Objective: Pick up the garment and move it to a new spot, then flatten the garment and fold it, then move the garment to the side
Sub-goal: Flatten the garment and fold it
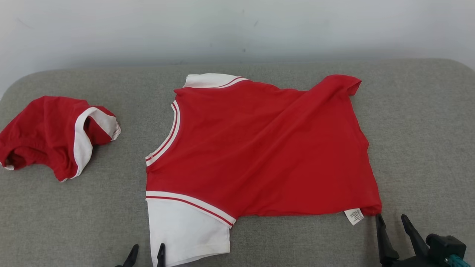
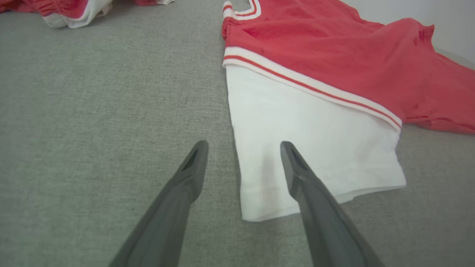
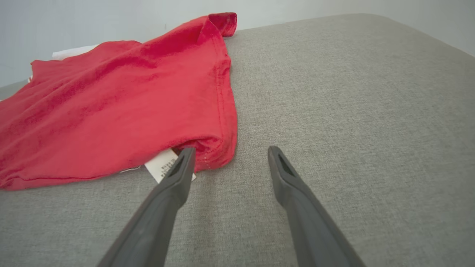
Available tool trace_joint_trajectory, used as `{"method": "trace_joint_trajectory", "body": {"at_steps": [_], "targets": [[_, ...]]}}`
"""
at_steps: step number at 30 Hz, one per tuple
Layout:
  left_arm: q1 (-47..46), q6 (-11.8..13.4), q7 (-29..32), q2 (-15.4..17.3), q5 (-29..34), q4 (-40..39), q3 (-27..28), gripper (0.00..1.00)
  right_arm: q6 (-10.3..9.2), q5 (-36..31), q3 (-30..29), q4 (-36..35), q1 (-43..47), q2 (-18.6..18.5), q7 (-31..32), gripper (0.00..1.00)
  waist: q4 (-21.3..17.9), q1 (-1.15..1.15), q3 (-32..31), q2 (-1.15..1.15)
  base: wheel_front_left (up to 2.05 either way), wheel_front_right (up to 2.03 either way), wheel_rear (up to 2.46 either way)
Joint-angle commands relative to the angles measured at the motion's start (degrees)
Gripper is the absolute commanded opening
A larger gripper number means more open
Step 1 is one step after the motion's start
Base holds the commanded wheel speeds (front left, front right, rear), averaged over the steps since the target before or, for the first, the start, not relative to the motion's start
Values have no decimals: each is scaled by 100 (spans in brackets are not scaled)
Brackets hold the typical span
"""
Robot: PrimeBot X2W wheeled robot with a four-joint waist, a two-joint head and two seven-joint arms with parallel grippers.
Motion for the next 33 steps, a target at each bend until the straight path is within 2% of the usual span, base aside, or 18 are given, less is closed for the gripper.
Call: {"method": "trace_joint_trajectory", "body": {"at_steps": [1,7,16,17,18,19,20,21,25,29,33], "targets": [[-61,-11,-5,5,-63,36,-18,100,-14,52,19,57,-86,-33,-27,100,13,0,48,-1,0,0,0],[-205,-3,-6,5,-147,220,-224,100,-14,366,175,709,-510,1,-57,100,59,0,177,-1,0,0,0],[-385,-36,3,-2,-346,594,-553,100,-14,619,418,1182,-946,87,-46,100,78,0,304,-1,0,0,0],[-417,-55,14,-8,-394,640,-625,100,-14,652,447,1171,-962,98,-46,80,85,0,310,-1,0,0,0],[-456,-60,17,-8,-443,673,-693,93,-14,700,476,1161,-946,108,-46,0,93,0,315,-1,0,0,0],[-490,-71,17,-9,-459,710,-757,49,-14,725,488,1144,-925,99,-46,0,98,0,316,-1,0,0,0],[-529,-73,17,-9,-496,723,-803,10,-14,738,490,1101,-899,68,-47,0,103,0,315,-1,0,0,0],[-561,-79,17,-10,-561,707,-850,0,-14,748,484,1049,-867,38,-48,0,107,0,314,-1,0,0,0],[-564,-65,-4,0,-788,504,-907,0,-14,743,439,712,-718,-44,-49,0,78,0,315,-1,0,0,0],[-563,-62,-5,3,-1004,-56,-832,0,-14,733,415,174,-576,-182,-48,0,15,0,351,-1,0,0,0],[-874,-80,-4,3,-852,-656,-716,0,-14,812,492,-348,-663,-426,-48,0,-60,0,414,-1,0,0,0]]}}
